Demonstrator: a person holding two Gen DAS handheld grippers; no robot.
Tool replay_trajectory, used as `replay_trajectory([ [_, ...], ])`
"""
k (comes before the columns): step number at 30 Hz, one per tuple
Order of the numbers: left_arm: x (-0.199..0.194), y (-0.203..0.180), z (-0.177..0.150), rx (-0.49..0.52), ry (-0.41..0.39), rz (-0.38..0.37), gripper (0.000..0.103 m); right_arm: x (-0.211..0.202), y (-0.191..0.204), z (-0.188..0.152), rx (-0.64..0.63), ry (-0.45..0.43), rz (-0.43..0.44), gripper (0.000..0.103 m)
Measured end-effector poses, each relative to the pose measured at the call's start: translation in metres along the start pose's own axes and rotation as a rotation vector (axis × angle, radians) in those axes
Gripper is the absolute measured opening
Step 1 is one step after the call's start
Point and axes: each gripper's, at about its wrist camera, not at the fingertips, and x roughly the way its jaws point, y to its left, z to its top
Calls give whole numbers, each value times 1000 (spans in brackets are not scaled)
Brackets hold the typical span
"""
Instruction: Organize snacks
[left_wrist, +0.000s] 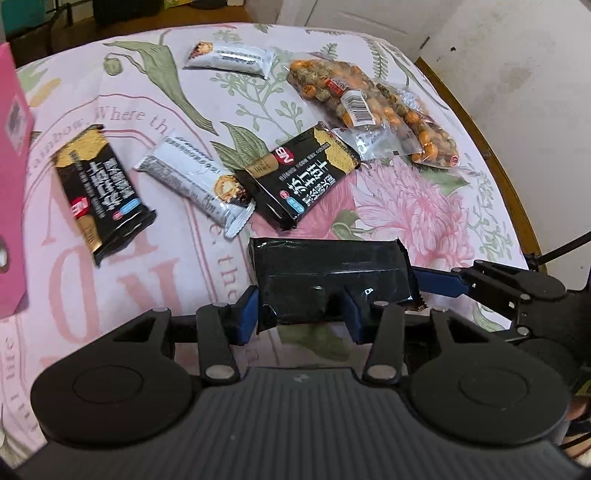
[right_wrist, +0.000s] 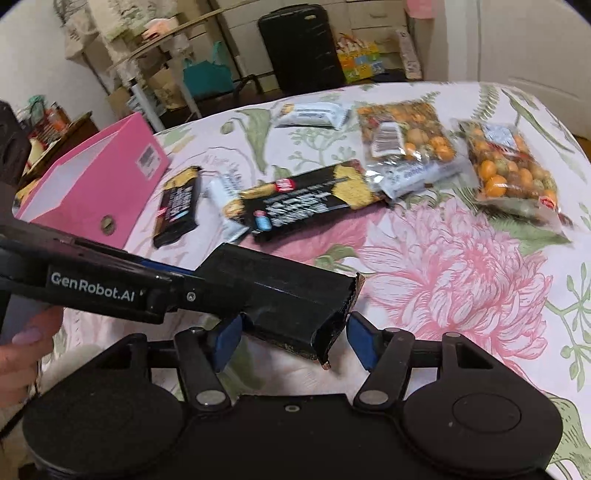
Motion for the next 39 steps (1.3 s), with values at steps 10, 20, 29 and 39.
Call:
replay_trajectory([
  [10,-45,1,-22,-39,4,0,51,-26,40,-2,-128,16,36,81],
  [20,-110,12,-43,-82,-32,35,51,-56,89,9,-248,39,105,83],
  [29,-174,49,-54,-148,-124,115,51,-64,148,39,-422,9,228,81],
  [39,-219,109,-42,-216,-199,221,52,-38,203,89,-483,-35,346,69],
])
